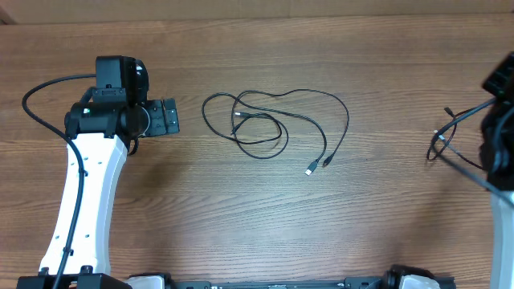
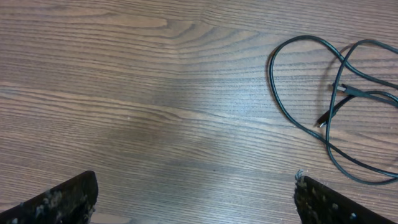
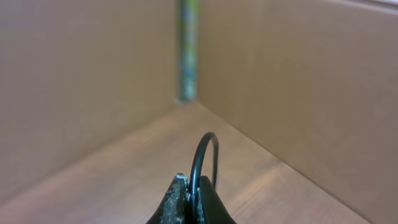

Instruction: Untangle cables

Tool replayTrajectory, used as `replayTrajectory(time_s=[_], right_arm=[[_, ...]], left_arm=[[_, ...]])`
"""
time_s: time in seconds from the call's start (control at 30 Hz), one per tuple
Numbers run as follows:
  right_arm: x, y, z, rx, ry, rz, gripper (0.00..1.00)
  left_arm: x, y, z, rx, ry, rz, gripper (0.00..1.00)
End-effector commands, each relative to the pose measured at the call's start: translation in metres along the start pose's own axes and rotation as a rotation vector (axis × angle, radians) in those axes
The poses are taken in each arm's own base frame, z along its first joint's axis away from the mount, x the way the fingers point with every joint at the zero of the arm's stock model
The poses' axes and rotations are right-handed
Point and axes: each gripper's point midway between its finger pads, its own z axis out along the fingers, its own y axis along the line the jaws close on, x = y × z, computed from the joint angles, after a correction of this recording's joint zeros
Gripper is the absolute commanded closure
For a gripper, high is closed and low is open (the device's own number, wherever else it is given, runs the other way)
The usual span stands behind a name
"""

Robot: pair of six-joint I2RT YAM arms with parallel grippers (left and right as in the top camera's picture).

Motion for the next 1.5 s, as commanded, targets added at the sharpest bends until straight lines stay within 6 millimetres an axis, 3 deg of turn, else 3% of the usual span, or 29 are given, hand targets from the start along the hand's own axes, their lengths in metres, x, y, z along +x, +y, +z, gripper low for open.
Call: replayTrajectory(time_s=[0.0,0.13,0.37,0.57,0.83,1.27,1.47], right_arm=[[0.000,-0.031,0.015,0.074,0.030,0.049,0.96],[0.019,-0.068,0.037,0.164,0.113,0.166,0.96],[0.044,-0.131,0.056,0.272,0.199,0.390,0.96],[0.052,-0.177,0.056,0.284,0.226,0.500,0.96],[0.062,-0.248,0.040,0.351,0.208,0.680,0.96],[0.070,-0.313,0.011,0.446,0.136,0.858,0.96],[0.071,-0.316,0.010,0.457,0.133,0.864,0.96]], left_arm=[[-0.001,0.002,-0.005,0.005,-0.015,0.005,0.00],[-0.001,0.002,-0.005,0.005,-0.015,0.006,0.01],[-0.001,0.002,-0.005,0.005,-0.015,0.006,0.00],[-0.001,0.002,-0.005,0.005,-0.015,0.006,0.00],[-0.001,0.002,-0.005,0.005,-0.015,0.006,0.00],[-0.001,0.002,-0.005,0.005,-0.015,0.006,0.00],[-0.001,0.002,-0.005,0.005,-0.015,0.006,0.01]])
